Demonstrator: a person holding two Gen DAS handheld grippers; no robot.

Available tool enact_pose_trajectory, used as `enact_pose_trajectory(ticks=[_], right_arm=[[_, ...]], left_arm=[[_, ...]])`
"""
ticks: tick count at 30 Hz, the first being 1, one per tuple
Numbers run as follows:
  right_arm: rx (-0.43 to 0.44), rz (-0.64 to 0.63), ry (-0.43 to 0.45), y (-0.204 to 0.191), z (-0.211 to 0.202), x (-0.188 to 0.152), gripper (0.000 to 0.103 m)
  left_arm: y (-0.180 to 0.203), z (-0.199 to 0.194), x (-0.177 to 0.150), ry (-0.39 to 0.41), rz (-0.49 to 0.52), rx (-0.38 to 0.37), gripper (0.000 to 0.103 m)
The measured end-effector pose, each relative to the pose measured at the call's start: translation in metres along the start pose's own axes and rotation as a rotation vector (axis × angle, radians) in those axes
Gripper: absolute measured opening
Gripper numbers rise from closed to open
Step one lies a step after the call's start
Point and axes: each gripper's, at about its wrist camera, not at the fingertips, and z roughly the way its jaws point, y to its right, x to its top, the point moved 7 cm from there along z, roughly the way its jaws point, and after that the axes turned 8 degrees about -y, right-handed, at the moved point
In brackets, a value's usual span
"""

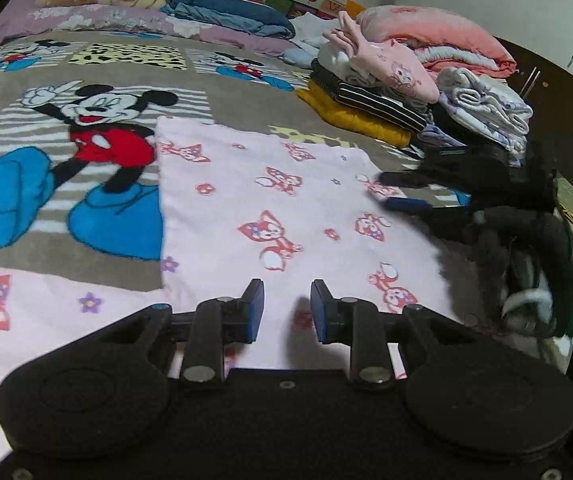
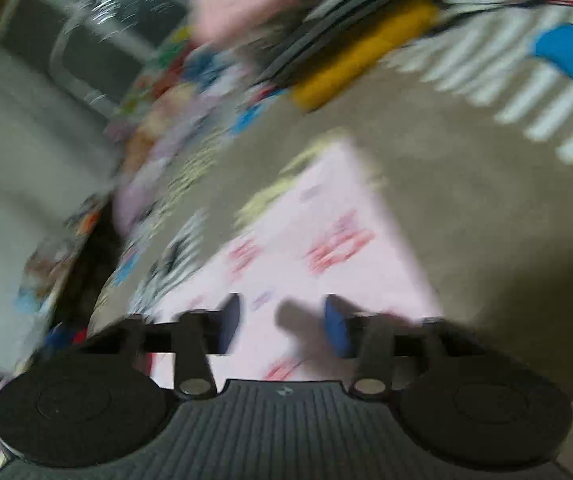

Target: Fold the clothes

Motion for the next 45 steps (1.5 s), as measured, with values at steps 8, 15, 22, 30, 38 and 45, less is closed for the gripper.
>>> enact_pose_trajectory(ticks=[8, 15, 22, 30, 38, 45], right_arm=[[0.066, 0.034, 0.088, 0.007, -0.019, 0.028, 0.046], [-0.006, -0.035, 0.001, -0.003, 0.029, 0.028, 0.034], [-0.058, -0.104, 0.13, 0.01, -0.029, 0.039, 0.047], [0.019, -0.447, 0.036, -0.03, -0.073, -0.054, 0.047], [-0.015, -0.668, 0.002, -0.039, -0.114, -0.123, 0.046], [-0.067, -0.906, 0.017, -0.036, -0.143, -0.179, 0.041]], left_arm=[[-0.015, -0.014, -0.009, -0.009, 0.01, -0.018, 0.024], [-0.013, -0.034, -0.022, -0.003, 0.06, -0.043, 0.026], [-0.087, -0.076, -0.022, 0.1, -0.125, 0.21, 0.026], [-0.081, -0.088, -0.018, 0.162, -0.143, 0.221, 0.026], [-0.006, -0.047, -0.03, 0.09, 0.065, 0.14, 0.026], [0.042, -0.032, -0.05, 0.066, 0.228, 0.116, 0.026]])
